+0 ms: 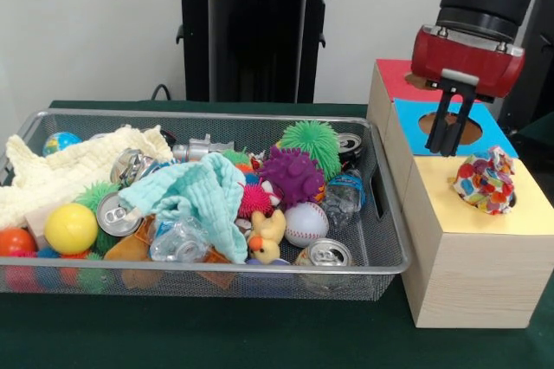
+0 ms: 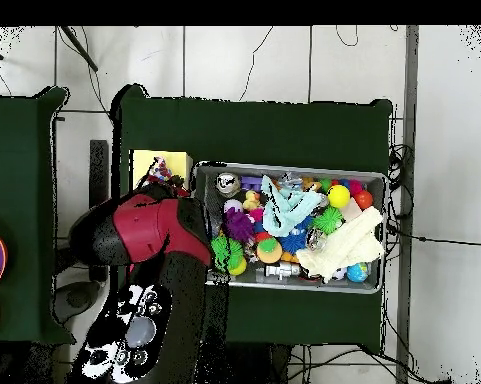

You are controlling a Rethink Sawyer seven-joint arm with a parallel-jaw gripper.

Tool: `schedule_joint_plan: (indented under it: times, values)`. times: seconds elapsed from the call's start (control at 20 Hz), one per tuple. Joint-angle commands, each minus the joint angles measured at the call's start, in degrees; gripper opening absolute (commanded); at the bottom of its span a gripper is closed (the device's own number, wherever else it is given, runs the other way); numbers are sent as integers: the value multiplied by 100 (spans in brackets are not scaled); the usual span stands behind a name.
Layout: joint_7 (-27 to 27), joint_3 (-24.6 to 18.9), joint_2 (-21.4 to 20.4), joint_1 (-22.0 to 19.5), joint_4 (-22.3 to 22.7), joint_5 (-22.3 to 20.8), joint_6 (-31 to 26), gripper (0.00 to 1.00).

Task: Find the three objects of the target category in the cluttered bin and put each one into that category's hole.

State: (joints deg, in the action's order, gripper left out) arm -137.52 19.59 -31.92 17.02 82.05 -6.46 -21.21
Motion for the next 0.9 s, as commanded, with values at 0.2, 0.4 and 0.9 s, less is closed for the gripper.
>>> schedule_joint_plan:
  times: [0.2, 0.4, 0.9]
  values:
    - [-1511, 544, 896, 423, -800, 584, -94, 0]
    - [-1569, 723, 1046, 579, -1040, 825, -388, 0]
    - [-1376, 541, 1079, 637, -1082, 1566, -759, 0]
